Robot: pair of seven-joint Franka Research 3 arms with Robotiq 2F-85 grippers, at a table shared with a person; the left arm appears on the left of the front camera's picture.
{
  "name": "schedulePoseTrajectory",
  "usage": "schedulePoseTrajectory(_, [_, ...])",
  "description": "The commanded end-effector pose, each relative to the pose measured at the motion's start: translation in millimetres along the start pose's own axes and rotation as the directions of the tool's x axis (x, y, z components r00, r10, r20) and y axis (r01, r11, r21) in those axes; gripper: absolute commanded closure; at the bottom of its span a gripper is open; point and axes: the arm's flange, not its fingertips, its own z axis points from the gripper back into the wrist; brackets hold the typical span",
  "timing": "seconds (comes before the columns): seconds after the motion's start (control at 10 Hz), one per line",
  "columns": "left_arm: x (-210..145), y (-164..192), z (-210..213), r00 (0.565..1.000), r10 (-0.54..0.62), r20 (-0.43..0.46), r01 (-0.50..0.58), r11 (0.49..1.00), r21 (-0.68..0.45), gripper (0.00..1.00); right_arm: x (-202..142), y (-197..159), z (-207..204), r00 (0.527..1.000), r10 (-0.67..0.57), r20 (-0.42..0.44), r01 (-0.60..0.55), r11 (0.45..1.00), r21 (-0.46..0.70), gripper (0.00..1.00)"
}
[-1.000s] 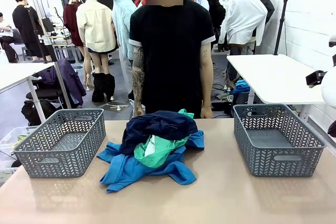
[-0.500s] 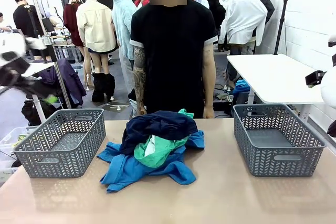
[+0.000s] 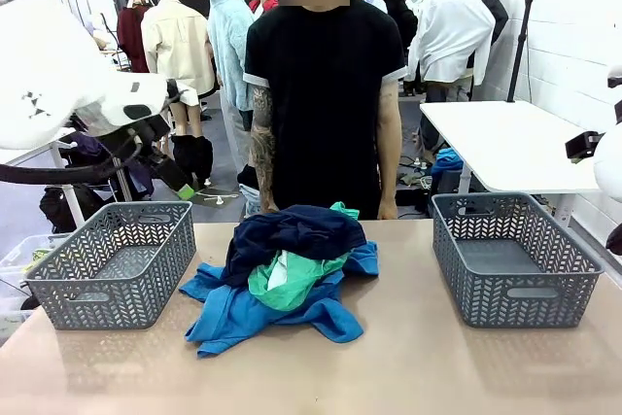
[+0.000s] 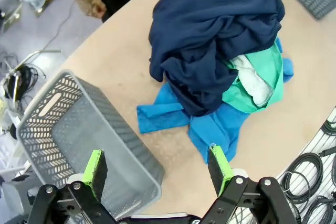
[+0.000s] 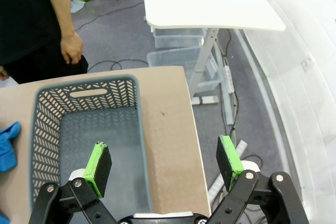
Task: Sort the tops and bottoms.
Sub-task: Lift clothes from the center of the table with your left hand.
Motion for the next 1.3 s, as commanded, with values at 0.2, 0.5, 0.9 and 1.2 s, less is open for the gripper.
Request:
schedulePoseTrajectory(0.2, [-19.0, 3.8, 20.0, 1.0, 0.022, 0.013, -0.023, 0.999, 0.027, 0.0, -0.8, 0.8, -1.2, 1.0, -0.001, -0.009, 0.0, 1.0, -0.008, 0.0])
schedulePoseTrajectory(0.5, [12.9, 6.7, 10.5, 0.994, -0.099, 0.055, 0.105, 0.986, -0.129, 0.0, -0.8, 0.8, -1.2, 1.0, -0.001, -0.009, 0.0, 1.0, -0.008, 0.0])
schedulePoseTrajectory(0.9, [86.8, 8.4, -50.3, 0.947, -0.318, -0.049, 0.27, 0.869, -0.414, 0.0, -0.8, 0.8, -1.2, 1.0, -0.001, -0.009, 0.0, 1.0, -0.008, 0.0])
schedulePoseTrajectory(1.2, [106.7, 4.0, -111.6, 0.929, -0.357, -0.095, 0.304, 0.886, -0.35, 0.0, -0.8, 0.8, -1.2, 1.0, -0.001, -0.009, 0.0, 1.0, -0.008, 0.0])
